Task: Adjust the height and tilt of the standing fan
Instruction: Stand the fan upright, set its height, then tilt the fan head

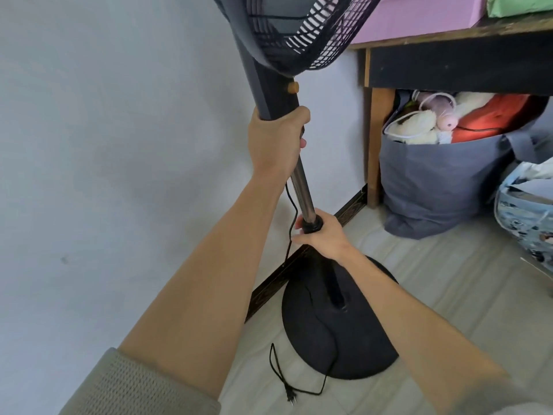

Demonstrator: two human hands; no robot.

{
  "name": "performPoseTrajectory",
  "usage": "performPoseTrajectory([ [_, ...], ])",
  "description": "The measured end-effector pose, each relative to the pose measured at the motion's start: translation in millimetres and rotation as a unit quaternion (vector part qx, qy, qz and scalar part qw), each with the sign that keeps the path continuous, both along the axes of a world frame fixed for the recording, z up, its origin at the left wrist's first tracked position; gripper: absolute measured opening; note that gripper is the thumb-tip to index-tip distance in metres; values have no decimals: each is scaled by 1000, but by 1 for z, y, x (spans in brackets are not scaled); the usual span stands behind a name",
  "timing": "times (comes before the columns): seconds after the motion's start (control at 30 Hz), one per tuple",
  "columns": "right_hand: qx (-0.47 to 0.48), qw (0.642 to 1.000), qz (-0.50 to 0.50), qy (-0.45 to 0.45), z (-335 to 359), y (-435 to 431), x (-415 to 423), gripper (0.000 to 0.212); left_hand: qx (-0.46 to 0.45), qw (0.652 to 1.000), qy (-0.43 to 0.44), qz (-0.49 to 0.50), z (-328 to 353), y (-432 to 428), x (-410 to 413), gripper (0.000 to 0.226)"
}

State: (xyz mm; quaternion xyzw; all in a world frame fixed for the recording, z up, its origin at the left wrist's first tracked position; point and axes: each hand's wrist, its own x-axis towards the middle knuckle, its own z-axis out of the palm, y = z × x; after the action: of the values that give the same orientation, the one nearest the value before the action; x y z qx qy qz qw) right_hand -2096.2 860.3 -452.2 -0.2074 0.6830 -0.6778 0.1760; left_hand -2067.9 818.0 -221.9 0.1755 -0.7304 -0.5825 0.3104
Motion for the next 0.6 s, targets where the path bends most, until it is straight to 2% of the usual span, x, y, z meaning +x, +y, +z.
performPoseTrajectory([
  [0.03, 8, 1000, 17, -6, 3, 1, -3, 30, -1, 1000, -1, 1, 0, 0, -1, 15],
  [0.1, 28, 999, -13, -18, 4, -2, -1, 27, 2, 1000, -6, 3, 0, 1, -3, 16],
  [0.17, 31, 995, -100, 2, -1, -10, 9, 21, 13, 1000, -9, 7, -1, 3, -5, 18],
  [0.27, 7, 970, -240, 25, -4, -24, 25, 23, 17, 1000, -8, 11, -3, 6, -6, 20],
  [0.37, 11, 960, -280, 26, -1, -31, 36, 26, 14, 1000, -6, 23, -3, 5, -4, 21],
  [0.43, 15, 976, -213, 34, -2, -22, 28, 29, 18, 999, -3, 26, -2, 1, -4, 21],
  [0.5, -3, 997, -71, 23, 5, -6, 8, 30, 18, 1000, -4, 20, -3, -2, -5, 20],
  [0.57, 1, 997, 75, -5, 16, 9, -10, 31, 15, 1000, -6, 14, -5, -2, -5, 21],
  [0.6, 10, 994, 110, -10, 20, 11, -15, 26, 12, 1000, -5, 12, -5, -2, -6, 21],
])
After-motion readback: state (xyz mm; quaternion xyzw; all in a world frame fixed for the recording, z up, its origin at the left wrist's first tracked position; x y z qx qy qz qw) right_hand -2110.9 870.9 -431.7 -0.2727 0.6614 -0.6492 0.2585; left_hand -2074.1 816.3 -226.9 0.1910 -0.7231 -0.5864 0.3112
